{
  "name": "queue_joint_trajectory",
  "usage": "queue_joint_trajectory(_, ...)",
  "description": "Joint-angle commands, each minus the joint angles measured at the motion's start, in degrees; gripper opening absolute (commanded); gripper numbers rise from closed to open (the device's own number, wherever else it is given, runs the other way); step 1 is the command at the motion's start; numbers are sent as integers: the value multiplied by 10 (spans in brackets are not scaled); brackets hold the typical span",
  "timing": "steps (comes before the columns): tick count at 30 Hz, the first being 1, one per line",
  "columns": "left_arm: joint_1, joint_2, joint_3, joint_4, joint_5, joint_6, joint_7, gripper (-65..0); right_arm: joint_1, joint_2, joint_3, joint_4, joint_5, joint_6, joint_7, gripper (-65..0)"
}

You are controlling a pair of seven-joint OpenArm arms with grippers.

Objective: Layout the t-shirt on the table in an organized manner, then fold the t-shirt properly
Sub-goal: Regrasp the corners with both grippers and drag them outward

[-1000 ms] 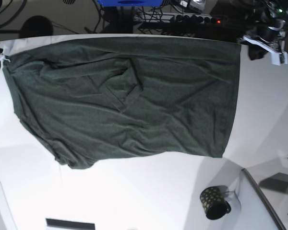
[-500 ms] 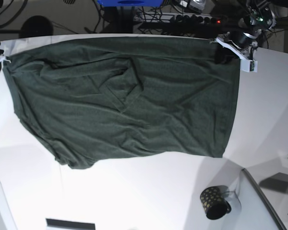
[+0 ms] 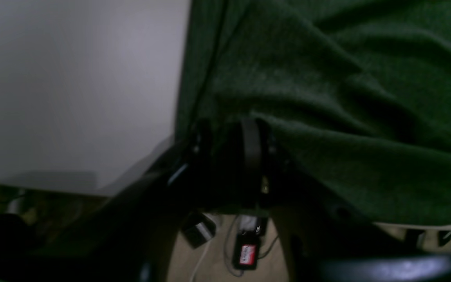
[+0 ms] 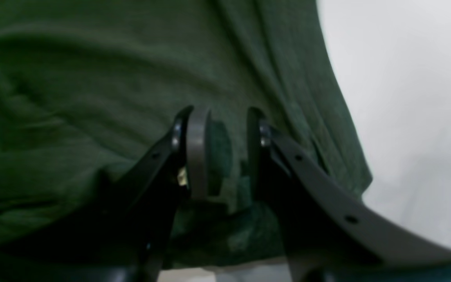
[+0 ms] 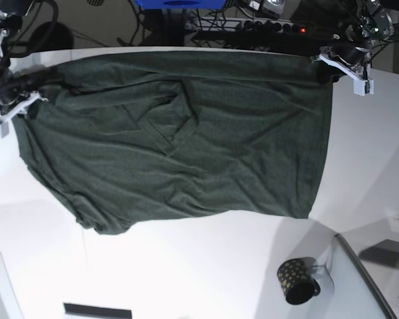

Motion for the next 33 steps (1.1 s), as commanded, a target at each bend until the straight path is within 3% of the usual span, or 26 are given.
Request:
queue_joint_trajectory(1, 2, -10, -3, -1, -3, -3, -5, -523, -3, 6, 3, -3, 2, -10, 4, -497)
queue_joint_trajectory(4, 2, -23, -3, -23, -3, -3, -7, -523, -6, 6, 4, -14, 2, -27, 8, -497)
queue_joint_trajectory(9, 8, -38, -6, -51, -3, -3, -66, -523, -14, 3, 4, -11, 2, -55, 25, -497)
queue_joint_trajectory(16, 8, -47, -6, -51, -3, -3, -65, -523, -24, -7, 26, -8, 3, -106, 27, -497)
queue_joint_trajectory(26, 8, -45, -6, -51, -7, -3, -65, -523, -42, -16, 34, -5, 3, -107, 26, -497)
queue_joint_trajectory(33, 7, -42, -7, -2, -10, -3, -59, -523, -52, -31, 28, 136, 3, -107, 23, -494)
